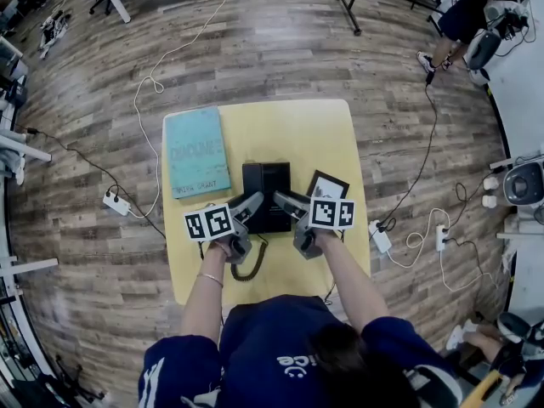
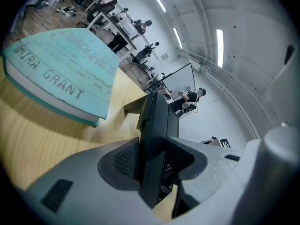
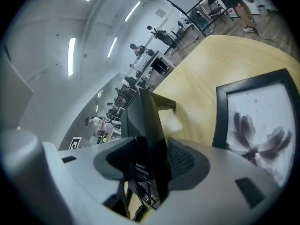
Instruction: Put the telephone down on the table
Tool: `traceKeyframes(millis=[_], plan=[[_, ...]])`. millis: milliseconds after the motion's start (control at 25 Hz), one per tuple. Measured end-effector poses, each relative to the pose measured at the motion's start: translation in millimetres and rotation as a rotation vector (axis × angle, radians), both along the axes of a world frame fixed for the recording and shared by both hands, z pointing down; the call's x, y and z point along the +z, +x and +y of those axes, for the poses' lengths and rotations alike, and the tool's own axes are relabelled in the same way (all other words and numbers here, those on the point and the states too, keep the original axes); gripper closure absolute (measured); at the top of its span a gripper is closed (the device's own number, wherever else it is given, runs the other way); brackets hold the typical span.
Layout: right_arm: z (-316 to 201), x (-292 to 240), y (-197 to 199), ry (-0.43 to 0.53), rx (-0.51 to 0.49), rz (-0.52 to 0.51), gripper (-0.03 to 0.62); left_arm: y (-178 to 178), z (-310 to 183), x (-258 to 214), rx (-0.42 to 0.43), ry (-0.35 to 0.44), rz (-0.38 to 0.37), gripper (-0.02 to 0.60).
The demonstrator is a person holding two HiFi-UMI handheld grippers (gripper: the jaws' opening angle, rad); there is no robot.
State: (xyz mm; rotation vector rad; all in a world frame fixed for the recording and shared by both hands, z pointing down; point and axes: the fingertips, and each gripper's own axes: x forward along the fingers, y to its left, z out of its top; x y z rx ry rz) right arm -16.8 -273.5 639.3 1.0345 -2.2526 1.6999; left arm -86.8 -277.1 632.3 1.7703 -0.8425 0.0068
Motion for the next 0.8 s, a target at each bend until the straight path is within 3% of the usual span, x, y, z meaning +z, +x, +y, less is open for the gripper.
traceKeyframes(millis=[200, 280, 480, 640, 720, 800], plan=[[1, 0, -1, 0.014, 0.005, 0.013, 0.376, -1, 0, 0, -0.009, 0.016, -0.009, 0.403], [1, -3, -3, 0.027, 0.011, 0.004, 0.348, -3, 0, 0, -0.027, 0.047, -0.050, 0.402], [-7, -17, -3, 0.074, 0.073, -0.005, 0.255, -8, -1, -5, -0.075, 0.121, -0.216, 0.399], [-12, -33, 17, 0.161, 0.151, 0.090, 0.203, -29, -3, -26, -0.157, 0.262, -0.503, 0.397], [-12, -45, 27, 0.214, 0.167, 0.128, 0.203, -26, 0, -38, -0.135, 0.320, -0.564, 0.397], [-8, -57, 30, 0.266, 0.146, 0.175, 0.203, -22, 6, -50, -0.114, 0.356, -0.575, 0.397]])
